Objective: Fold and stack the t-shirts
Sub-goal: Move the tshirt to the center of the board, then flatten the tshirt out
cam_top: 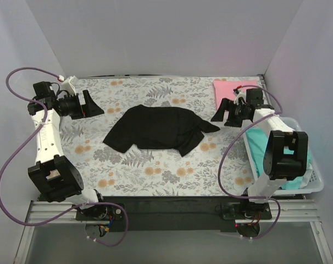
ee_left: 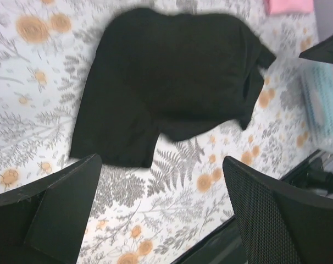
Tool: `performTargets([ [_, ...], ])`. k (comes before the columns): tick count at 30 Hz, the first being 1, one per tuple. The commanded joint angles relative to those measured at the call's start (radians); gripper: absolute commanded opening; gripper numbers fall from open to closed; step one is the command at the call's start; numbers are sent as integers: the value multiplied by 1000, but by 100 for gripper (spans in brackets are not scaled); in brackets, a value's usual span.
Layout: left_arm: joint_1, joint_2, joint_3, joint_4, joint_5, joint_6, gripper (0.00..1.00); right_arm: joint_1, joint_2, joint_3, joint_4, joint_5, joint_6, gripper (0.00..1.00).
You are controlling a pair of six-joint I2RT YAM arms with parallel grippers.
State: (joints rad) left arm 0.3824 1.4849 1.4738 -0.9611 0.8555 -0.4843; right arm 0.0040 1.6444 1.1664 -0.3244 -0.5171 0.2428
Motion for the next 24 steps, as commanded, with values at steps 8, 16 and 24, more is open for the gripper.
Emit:
performTargets([
  [8,-293,-138,-358,23,-275,291,87,114,-136,-28,-215,-54,-467,97],
  [16,-439,-34,-388,215,-480,201,74,356,-92,-45,-231,130,-547,70],
  [24,-439,144,-284,269,-615,162,65,572,-67,-100,-173,275,-550,58],
])
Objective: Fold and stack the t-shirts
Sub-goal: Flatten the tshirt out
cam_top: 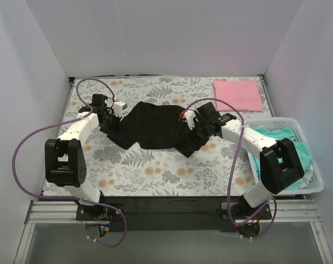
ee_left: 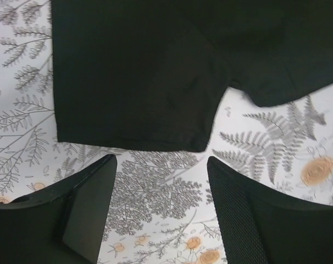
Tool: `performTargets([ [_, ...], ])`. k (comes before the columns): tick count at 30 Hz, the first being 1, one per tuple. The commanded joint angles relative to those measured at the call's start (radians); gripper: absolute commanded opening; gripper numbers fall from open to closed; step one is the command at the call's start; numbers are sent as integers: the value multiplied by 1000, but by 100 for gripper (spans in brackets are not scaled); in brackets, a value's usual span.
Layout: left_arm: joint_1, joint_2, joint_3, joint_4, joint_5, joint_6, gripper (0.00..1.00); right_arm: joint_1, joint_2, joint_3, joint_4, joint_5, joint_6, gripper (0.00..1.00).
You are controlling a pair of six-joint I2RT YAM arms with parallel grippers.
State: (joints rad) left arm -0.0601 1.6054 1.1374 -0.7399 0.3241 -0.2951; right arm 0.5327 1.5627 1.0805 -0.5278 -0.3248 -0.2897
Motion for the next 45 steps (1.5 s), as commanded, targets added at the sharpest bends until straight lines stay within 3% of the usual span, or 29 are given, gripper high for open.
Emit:
performTargets([
  [1,3,49,61,47,-97,-42,65,56,20,-20,38,93,-16,55],
  [6,5,97,97,39,-99,-101,64,136,52,-24,60,168,-5,54],
  [18,9,163,82,71,-204,-141,72,181,178,-47,104,268,-14,57],
  [21,8,175,76,85,-250,-153,71,187,183,-63,107,293,-19,46],
  [28,31,177,85,112,-281,-164,67,187,163,-74,95,319,-26,1],
  [32,59,191,110,97,-243,-168,59,185,148,-68,88,320,-28,1],
  [43,59,241,67,100,-237,-182,59,185,79,-53,49,365,-37,1],
  [45,59,255,64,103,-231,-188,56,185,63,-45,37,371,-45,1],
])
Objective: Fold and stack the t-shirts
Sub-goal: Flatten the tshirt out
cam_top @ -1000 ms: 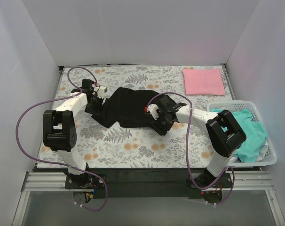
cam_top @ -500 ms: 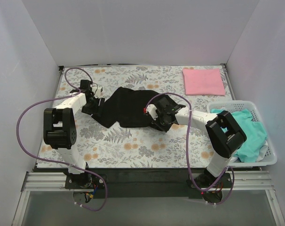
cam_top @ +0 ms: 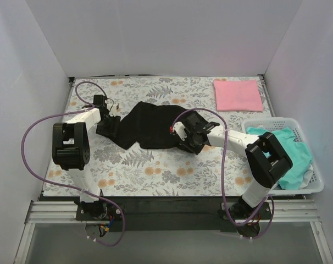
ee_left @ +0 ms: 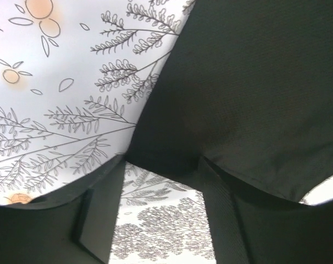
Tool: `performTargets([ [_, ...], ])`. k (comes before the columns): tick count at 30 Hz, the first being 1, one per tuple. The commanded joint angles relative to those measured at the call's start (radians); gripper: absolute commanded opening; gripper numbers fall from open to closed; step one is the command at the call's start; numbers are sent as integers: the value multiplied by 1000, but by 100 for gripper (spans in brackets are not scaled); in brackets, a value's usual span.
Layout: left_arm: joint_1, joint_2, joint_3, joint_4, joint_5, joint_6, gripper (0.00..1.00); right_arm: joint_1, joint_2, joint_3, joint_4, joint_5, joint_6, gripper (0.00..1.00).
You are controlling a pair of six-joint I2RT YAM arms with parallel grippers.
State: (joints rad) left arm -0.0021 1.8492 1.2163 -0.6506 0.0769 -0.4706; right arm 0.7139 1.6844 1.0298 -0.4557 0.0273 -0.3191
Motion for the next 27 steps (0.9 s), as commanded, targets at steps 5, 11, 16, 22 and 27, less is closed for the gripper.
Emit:
performTargets([
  [5,1,28,-31,22,20,-22,40,4,-89,15,-55,25,-29,1],
  [11,99,24,49,-32,102,-97,0,-10,-135,32,-67,46,-72,1],
  [16,276,5,265,-151,325,-184,0,-68,-202,84,-75,60,-146,1],
  [22,321,-60,390,-208,458,-252,0,-120,-272,157,-75,60,-288,1],
  [27,324,-117,376,-198,440,-306,0,-171,-301,181,-80,33,-351,1],
])
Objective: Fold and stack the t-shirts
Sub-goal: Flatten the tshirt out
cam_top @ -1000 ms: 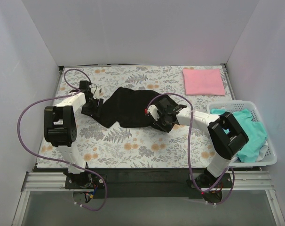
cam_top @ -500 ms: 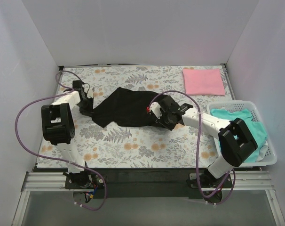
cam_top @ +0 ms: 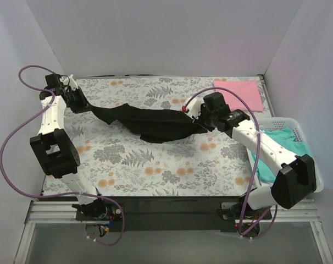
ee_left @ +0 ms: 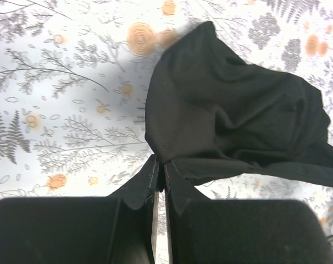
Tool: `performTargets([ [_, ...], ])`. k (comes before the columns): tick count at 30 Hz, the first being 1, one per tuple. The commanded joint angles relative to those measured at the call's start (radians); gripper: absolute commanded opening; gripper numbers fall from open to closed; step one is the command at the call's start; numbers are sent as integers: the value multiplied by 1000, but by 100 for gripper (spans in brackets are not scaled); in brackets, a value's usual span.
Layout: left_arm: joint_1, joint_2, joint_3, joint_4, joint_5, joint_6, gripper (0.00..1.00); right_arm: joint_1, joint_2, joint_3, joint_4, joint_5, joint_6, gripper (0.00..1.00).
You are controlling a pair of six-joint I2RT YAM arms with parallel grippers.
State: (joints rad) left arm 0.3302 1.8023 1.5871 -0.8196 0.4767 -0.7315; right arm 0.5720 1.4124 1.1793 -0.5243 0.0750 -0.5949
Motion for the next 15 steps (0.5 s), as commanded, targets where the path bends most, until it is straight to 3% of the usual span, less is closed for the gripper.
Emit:
performTargets([
  [1,-8,-73,-4,-42,36,-43,0,-31,-32,13,-22,-23,-94,1],
  [6,-2,-110,-59,-99,22,-14,0,-29,-84,-39,-71,-101,-117,1],
  [10,1,-221,-96,-55,14,-12,0,-29,-151,-52,-68,-80,-154,1],
  [15,0,-247,-13,-30,22,-78,0,-78,-99,118,-42,-6,-175,1],
])
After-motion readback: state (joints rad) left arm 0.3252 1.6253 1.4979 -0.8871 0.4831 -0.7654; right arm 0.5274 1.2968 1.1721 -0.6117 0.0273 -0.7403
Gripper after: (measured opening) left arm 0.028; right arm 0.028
